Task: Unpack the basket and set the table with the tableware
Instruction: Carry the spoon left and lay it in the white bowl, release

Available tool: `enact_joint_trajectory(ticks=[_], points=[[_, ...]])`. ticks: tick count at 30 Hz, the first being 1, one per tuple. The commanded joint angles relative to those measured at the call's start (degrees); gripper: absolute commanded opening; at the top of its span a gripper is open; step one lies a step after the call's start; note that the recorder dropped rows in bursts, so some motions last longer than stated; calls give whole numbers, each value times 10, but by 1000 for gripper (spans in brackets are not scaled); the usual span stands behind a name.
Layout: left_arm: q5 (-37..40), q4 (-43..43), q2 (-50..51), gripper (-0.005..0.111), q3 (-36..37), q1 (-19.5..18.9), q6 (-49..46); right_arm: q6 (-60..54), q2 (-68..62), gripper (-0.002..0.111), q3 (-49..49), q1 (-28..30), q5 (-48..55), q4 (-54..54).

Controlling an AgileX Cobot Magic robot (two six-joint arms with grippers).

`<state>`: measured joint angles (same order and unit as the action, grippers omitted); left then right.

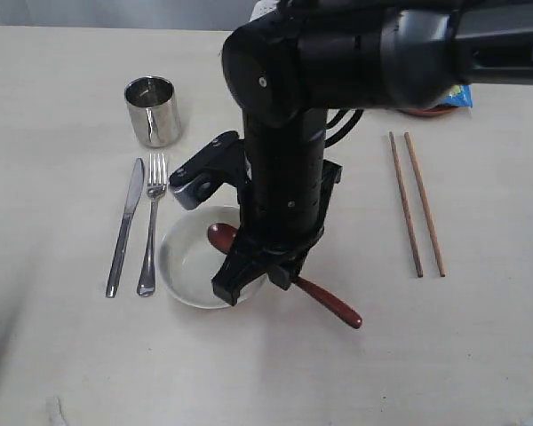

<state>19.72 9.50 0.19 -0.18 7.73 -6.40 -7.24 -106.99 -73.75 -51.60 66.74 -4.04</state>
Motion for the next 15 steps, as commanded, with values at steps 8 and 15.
enact_joint_trajectory(ticks=[8,15], points=[[-1,0,-2,0,2,4,0,30,-72,0,-106,-13,32,11],[-1,0,-2,0,2,4,0,43,-91,0,-108,-13,32,21]])
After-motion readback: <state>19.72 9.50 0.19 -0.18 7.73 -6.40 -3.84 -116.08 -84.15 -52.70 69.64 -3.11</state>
